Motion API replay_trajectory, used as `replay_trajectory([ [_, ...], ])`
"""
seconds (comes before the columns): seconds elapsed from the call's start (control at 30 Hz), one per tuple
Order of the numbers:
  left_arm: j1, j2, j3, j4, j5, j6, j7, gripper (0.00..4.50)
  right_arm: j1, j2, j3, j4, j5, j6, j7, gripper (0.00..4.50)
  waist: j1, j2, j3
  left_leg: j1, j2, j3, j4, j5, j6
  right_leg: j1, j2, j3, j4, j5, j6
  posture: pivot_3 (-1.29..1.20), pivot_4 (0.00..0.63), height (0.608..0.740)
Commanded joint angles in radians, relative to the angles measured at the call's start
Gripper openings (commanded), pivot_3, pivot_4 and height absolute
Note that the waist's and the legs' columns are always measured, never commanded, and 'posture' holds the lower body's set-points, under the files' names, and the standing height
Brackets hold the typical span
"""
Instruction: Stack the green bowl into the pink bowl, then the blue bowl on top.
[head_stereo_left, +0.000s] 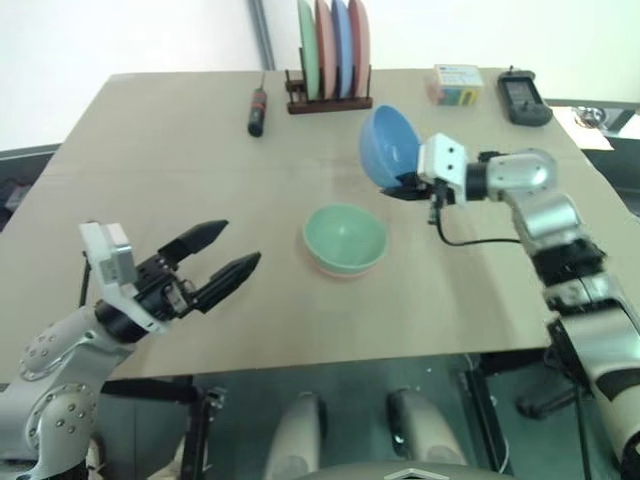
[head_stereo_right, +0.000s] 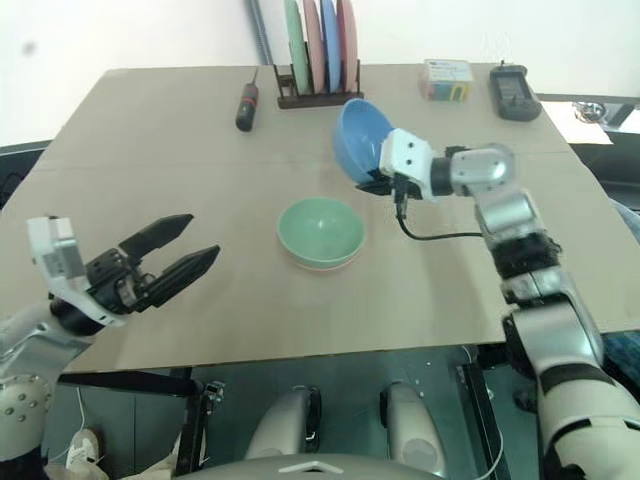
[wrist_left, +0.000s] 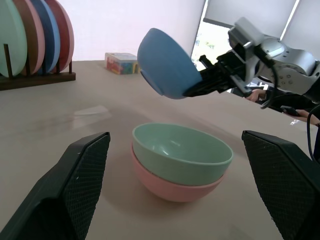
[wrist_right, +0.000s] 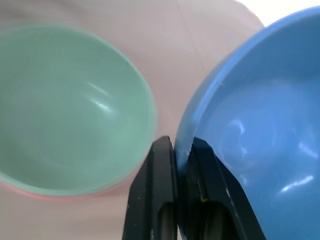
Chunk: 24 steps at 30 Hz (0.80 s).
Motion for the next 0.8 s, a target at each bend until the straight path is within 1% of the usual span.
replay_trajectory([
  [0.03, -0.027, 0.004, -0.013, 0.012, 0.01, -0.029, -0.016, 4.5, 0.021, 0.017, 0.0, -0.247, 0.095, 0.227, -0.054, 0.08, -0.002, 0.0, 0.0, 0.0, 0.0, 0.0, 0.0, 0.0, 0.0, 0.0, 0.0, 0.0, 0.0, -0.001, -0.002, 0.0, 0.15, 0.74],
  [0.07, -0.036, 0.004, -0.018, 0.018, 0.011, -0.028, -0.017, 4.5, 0.032, 0.035, 0.009, -0.275, 0.107, 0.273, -0.077, 0.08, -0.001, 0.0, 0.0, 0.001, 0.0, 0.0, 0.0, 0.0, 0.0, 0.0, 0.0, 0.0, 0.001, -0.002, -0.003, 0.0, 0.15, 0.74],
  [0.13, -0.047, 0.007, -0.026, 0.024, 0.016, -0.029, -0.02, 4.5, 0.051, 0.049, 0.031, -0.3, 0.103, 0.311, -0.103, 0.73, 0.0, 0.0, 0.0, 0.001, 0.0, 0.0, 0.001, 0.0, 0.0, 0.0, 0.001, 0.0, 0.002, -0.002, -0.003, 0.0, 0.15, 0.74],
  [0.2, -0.055, 0.016, -0.028, 0.03, 0.023, -0.03, -0.025, 4.5, 0.076, 0.038, 0.075, -0.281, 0.049, 0.288, -0.117, 1.21, 0.003, -0.001, 0.0, 0.001, 0.0, 0.0, 0.002, 0.0, 0.0, 0.0, 0.001, 0.0, 0.002, -0.002, -0.003, 0.0, 0.15, 0.74],
  [0.3, -0.052, 0.032, -0.024, 0.034, 0.029, -0.024, -0.041, 4.5, 0.098, 0.027, 0.066, -0.295, 0.058, 0.307, -0.133, 2.5, 0.007, -0.001, -0.001, 0.0, 0.0, 0.0, 0.003, 0.0, 0.0, 0.0, 0.0, 0.0, 0.0, -0.002, -0.003, 0.0, 0.15, 0.74],
  [0.33, -0.042, 0.043, -0.026, 0.03, 0.033, -0.022, -0.056, 4.5, 0.097, 0.025, 0.043, -0.314, 0.073, 0.325, -0.147, 2.82, 0.006, -0.001, 0.0, -0.001, 0.0, 0.001, 0.003, 0.0, 0.0, 0.0, 0.0, 0.0, 0.0, -0.002, -0.003, 0.0, 0.15, 0.74],
  [0.37, -0.03, 0.053, -0.029, 0.024, 0.039, -0.025, -0.072, 4.5, 0.099, 0.027, 0.022, -0.329, 0.081, 0.338, -0.168, 3.32, 0.005, -0.001, 0.0, -0.001, 0.0, 0.001, 0.003, 0.0, 0.0, 0.0, -0.001, 0.0, 0.0, -0.002, -0.003, 0.0, 0.15, 0.74],
  [0.43, -0.009, 0.068, -0.028, 0.017, 0.051, -0.022, -0.081, 4.5, 0.112, 0.02, -0.036, -0.368, 0.111, 0.387, -0.211, 4.08, 0.002, -0.001, 0.0, -0.001, 0.0, 0.001, 0.002, 0.0, 0.0, 0.0, -0.001, 0.0, 0.0, -0.002, -0.003, 0.0, 0.15, 0.74],
  [0.47, 0.0, 0.071, -0.024, 0.018, 0.058, -0.028, -0.089, 4.5, 0.132, -0.004, -0.068, -0.4, 0.134, 0.413, -0.214, 4.38, 0.003, -0.001, 0.0, -0.001, 0.0, 0.001, 0.001, 0.0, 0.0, -0.001, -0.001, 0.0, 0.0, -0.002, -0.003, 0.0, 0.15, 0.74],
  [0.57, 0.038, 0.087, 0.009, 0.022, 0.056, -0.041, -0.14, 4.5, 0.239, -0.108, -0.169, -0.495, 0.183, 0.432, -0.195, 4.38, 0.011, -0.002, -0.001, -0.001, 0.0, 0.0, 0.0, 0.0, 0.0, 0.0, -0.001, -0.001, -0.001, -0.002, -0.003, 0.0, 0.15, 0.74],
  [0.63, 0.07, 0.115, 0.036, 0.024, 0.057, -0.024, -0.159, 4.5, 0.333, -0.176, -0.273, -0.541, 0.235, 0.476, -0.194, 4.38, 0.013, -0.002, -0.001, -0.002, 0.0, 0.0, 0.0, 0.0, 0.0, 0.0, -0.001, -0.001, -0.003, -0.002, -0.003, 0.0, 0.15, 0.74],
  [0.7, 0.094, 0.133, 0.059, 0.033, 0.129, -0.059, -0.14, 4.5, 0.432, -0.254, -0.373, -0.576, 0.276, 0.504, -0.166, 4.38, 0.016, -0.002, -0.001, -0.002, -0.001, 0.001, 0.001, 0.0, 0.0, 0.0, -0.002, 0.0, -0.003, -0.002, -0.003, 0.0, 0.15, 0.74],
  [0.8, 0.139, 0.162, 0.119, 0.039, 0.125, -0.053, -0.174, 4.5, 0.603, -0.355, -0.539, -0.606, 0.318, 0.512, -0.121, 4.38, 0.015, -0.002, -0.001, -0.002, -0.001, 0.002, 0.001, 0.0, 0.0, 0.0, -0.002, 0.0, -0.004, -0.003, -0.002, 0.0, 0.15, 0.74],
])
